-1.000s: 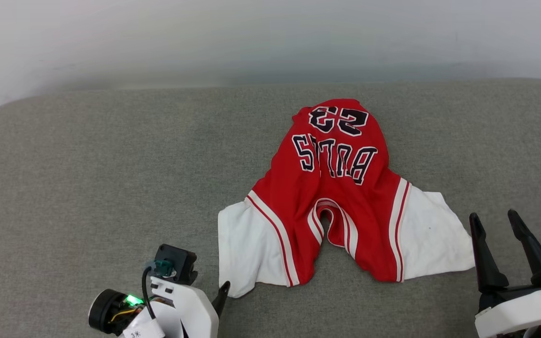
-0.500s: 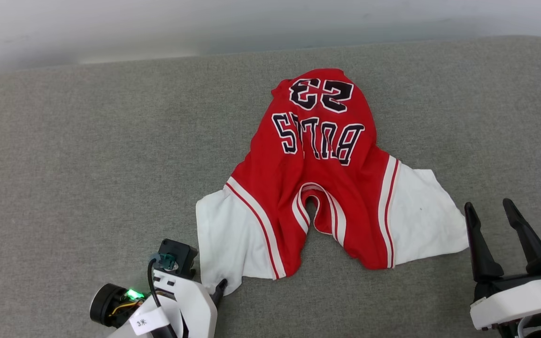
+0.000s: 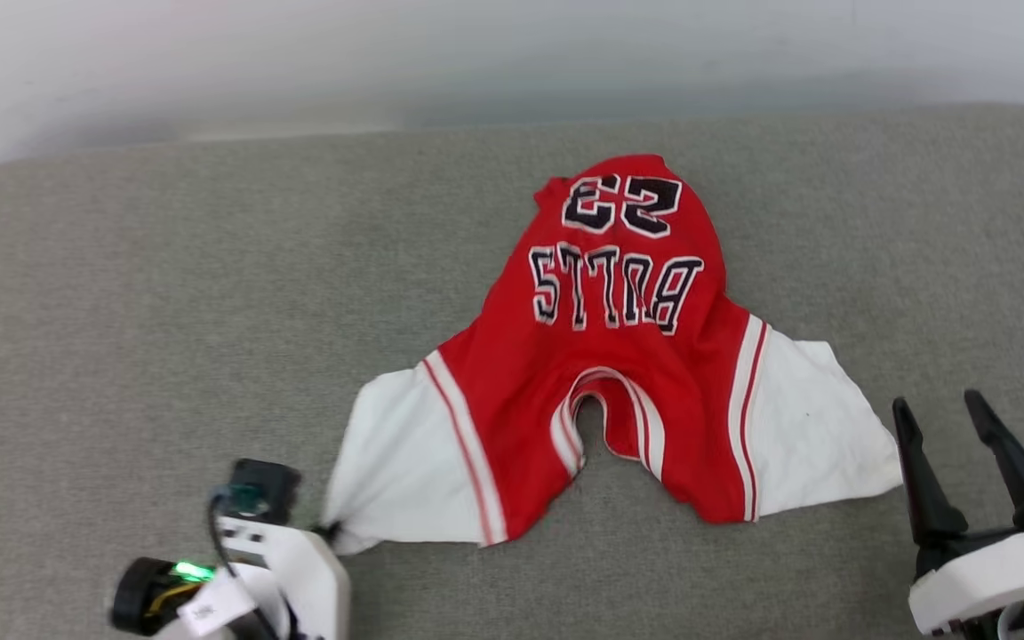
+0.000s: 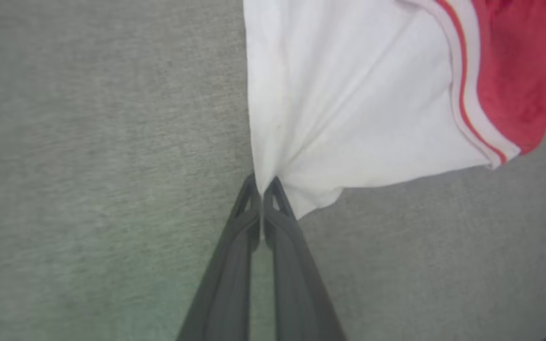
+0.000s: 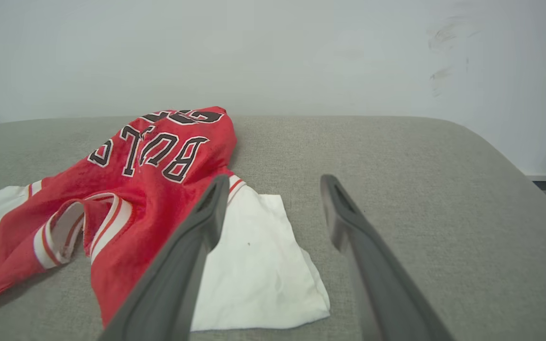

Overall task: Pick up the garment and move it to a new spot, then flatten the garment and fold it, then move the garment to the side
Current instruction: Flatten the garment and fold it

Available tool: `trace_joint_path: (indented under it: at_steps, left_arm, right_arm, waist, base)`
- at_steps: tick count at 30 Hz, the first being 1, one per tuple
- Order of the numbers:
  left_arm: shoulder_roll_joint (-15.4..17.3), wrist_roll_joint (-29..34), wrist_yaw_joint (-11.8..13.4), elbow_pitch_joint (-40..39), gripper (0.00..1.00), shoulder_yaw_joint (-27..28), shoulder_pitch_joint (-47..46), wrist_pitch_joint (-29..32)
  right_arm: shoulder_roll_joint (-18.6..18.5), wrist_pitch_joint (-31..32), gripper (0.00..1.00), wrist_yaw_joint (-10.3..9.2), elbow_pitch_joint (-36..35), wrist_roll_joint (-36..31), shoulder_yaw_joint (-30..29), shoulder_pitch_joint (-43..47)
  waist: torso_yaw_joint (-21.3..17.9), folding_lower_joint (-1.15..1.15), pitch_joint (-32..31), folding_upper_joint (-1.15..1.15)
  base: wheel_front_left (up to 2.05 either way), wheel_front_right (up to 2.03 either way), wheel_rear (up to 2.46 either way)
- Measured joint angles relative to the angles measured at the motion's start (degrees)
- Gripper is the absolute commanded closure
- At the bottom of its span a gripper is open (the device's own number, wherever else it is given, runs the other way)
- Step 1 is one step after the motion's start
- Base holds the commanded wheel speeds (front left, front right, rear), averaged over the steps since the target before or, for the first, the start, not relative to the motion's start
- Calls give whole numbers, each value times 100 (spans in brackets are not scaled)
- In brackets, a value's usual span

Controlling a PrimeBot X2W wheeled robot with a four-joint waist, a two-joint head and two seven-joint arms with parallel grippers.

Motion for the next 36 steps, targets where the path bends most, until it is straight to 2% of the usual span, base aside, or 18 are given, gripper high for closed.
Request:
trace_joint_path:
  at_steps: [4, 9, 14, 17, 22, 25, 31, 36]
  left_arm:
    - [243, 23, 155, -276, 100, 341, 40, -356]
    - [524, 4, 291, -945, 100, 641, 147, -489]
    - [818, 29, 392, -1713, 100, 847, 214, -482]
    - [951, 58, 443, -2143, 100, 922, 227, -431]
    - [967, 59, 476, -2713, 100, 917, 223, -335]
    - [970, 122, 511, -2915, 100, 878, 159, -287]
    - [911, 190, 509, -3095, 100, 769, 13, -249]
    - [779, 193, 500, -3097, 100, 651, -26, -235]
  right_arm:
    - [-98, 415, 0, 0, 111, 66, -79, 184]
    - [-341, 1348, 0, 0, 188, -94, -282, 308]
    - [-339, 2851, 0, 0, 187, -64, -568, 241]
    - [-521, 3729, 0, 1, 79, -48, -573, 104]
    - [-675, 4625, 0, 0, 81, -32, -545, -230]
    - [-659, 4913, 0, 1, 201, -62, -561, -404]
    - [-631, 5036, 0, 1, 691, -211, -672, -650]
    - [-627, 5104, 0, -18, 944, -15, -542, -699]
  waist:
    - [139, 0, -204, 0]
    - [355, 0, -345, 0]
    - [490, 0, -273, 0]
    - [554, 0, -159, 0]
    - [679, 0, 42, 0]
    - [770, -1, 162, 0]
    - [958, 0, 371, 0]
    - [1061, -1, 507, 0]
  base:
    - [0, 0, 0]
    - [0, 0, 0]
    - [0, 0, 0]
    - [0, 0, 0]
    - [0, 0, 0]
    - [0, 0, 0]
    - [0, 0, 0]
    - [0, 0, 0]
